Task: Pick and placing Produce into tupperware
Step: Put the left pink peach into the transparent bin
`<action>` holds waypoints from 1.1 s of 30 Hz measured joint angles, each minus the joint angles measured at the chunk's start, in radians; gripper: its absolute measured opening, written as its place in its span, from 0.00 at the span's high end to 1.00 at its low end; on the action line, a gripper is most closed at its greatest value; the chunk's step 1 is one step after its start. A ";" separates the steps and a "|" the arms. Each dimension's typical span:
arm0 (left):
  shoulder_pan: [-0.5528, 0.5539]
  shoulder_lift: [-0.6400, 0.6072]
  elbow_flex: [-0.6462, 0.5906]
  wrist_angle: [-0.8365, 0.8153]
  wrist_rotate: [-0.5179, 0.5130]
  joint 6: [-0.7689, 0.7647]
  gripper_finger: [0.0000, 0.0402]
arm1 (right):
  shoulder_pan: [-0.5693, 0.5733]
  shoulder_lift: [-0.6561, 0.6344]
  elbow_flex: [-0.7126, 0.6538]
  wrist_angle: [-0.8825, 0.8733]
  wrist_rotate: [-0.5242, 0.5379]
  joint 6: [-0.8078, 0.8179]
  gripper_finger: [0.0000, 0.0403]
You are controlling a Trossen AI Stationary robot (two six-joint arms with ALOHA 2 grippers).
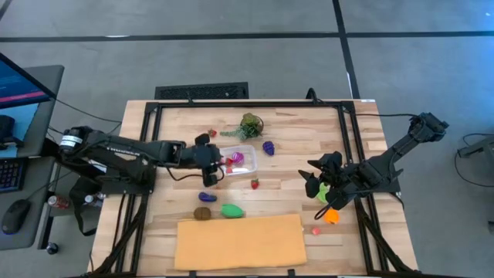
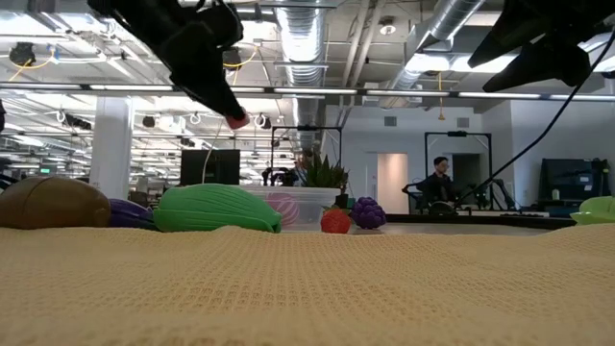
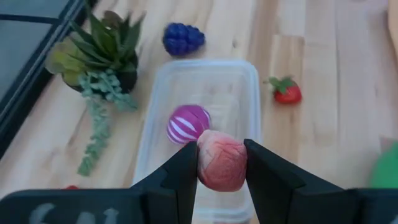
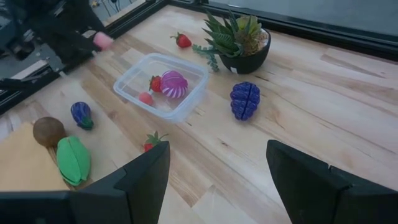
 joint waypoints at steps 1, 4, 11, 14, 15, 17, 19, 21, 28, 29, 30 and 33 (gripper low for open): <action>0.016 0.000 -0.002 0.003 0.011 0.000 0.72 | 0.000 0.000 0.000 0.000 0.002 0.000 0.35; 0.070 0.000 -0.003 0.005 0.033 0.000 0.72 | 0.000 0.000 0.000 0.000 0.021 0.001 0.35; 0.207 0.015 -0.003 0.098 0.169 -0.034 0.72 | -0.002 0.000 0.000 0.003 0.050 0.001 0.35; 0.252 0.044 -0.005 0.113 0.226 -0.043 0.72 | -0.011 0.000 0.000 0.004 0.050 0.002 0.35; 0.260 0.060 -0.004 0.125 0.247 -0.044 0.72 | -0.014 0.000 0.000 0.005 0.050 0.002 0.35; 0.270 0.101 -0.004 0.128 0.272 -0.044 0.72 | -0.020 0.000 0.000 0.007 0.050 0.002 0.35; 0.270 0.136 -0.005 0.142 0.277 -0.044 0.72 | -0.022 0.000 0.000 0.012 0.047 0.002 0.35; 0.270 0.166 -0.004 0.170 0.283 -0.043 0.72 | -0.022 0.000 0.000 0.017 0.047 0.002 0.35; 0.270 0.225 -0.005 0.171 0.304 -0.027 0.72 | -0.022 0.000 0.000 0.021 0.046 0.002 0.35; 0.270 0.226 -0.005 0.172 0.303 -0.025 0.72 | -0.022 0.000 0.000 0.022 0.045 0.002 0.35; 0.272 0.227 -0.005 0.169 0.302 -0.025 0.72 | -0.022 0.000 0.000 0.021 0.044 0.002 0.35; 0.282 0.227 -0.005 0.170 0.300 -0.024 0.72 | -0.022 0.000 0.000 0.022 0.044 0.002 0.35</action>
